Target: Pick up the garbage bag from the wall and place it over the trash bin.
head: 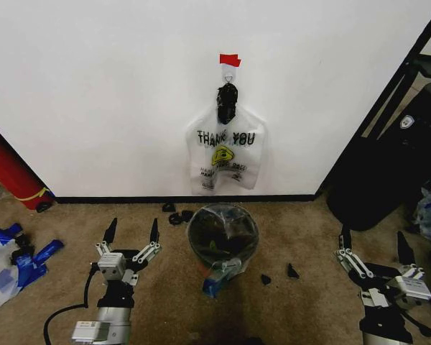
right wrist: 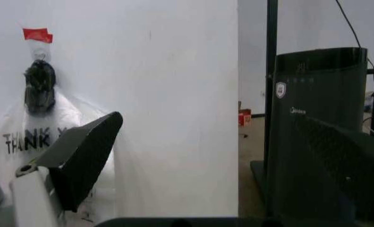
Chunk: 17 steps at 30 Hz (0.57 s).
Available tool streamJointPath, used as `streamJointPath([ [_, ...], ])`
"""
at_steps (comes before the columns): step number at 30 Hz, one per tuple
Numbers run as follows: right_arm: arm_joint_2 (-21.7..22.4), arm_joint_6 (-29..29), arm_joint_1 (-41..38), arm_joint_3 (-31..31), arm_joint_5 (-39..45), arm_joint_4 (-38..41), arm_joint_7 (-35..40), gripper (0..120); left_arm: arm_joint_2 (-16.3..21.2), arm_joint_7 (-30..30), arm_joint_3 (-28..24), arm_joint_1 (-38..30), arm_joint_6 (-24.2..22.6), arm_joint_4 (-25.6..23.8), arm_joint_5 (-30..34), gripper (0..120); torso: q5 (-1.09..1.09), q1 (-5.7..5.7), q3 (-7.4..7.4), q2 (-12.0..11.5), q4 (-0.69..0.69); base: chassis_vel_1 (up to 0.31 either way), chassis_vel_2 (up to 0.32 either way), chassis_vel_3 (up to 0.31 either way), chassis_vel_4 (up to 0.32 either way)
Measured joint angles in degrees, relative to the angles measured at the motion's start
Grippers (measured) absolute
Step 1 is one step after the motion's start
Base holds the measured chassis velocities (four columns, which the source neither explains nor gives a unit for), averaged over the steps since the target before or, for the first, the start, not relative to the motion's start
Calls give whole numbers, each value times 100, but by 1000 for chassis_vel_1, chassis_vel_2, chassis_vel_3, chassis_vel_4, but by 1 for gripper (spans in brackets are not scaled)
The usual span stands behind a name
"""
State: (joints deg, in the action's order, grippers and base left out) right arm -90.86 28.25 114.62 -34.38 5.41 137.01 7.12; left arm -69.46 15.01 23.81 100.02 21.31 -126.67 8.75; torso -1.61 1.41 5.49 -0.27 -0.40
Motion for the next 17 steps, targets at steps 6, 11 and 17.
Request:
streamJointPath([
  [6, -126, -18, 62, 99, -277, 45, 40, 100, 68, 19, 3, -44, -10, 137, 24, 100, 0, 0, 0, 0, 0, 0, 0, 0, 0],
  [11, -127, -18, 45, 138, -296, 75, 27, 100, 121, 38, 14, -88, -45, 163, 46, 100, 0, 0, 0, 0, 0, 0, 0, 0, 0],
  [17, -127, -82, -9, 204, -341, 106, 58, 100, 137, 17, 26, -109, -82, 137, -13, 100, 0, 0, 0, 0, 0, 0, 0, 0, 0],
])
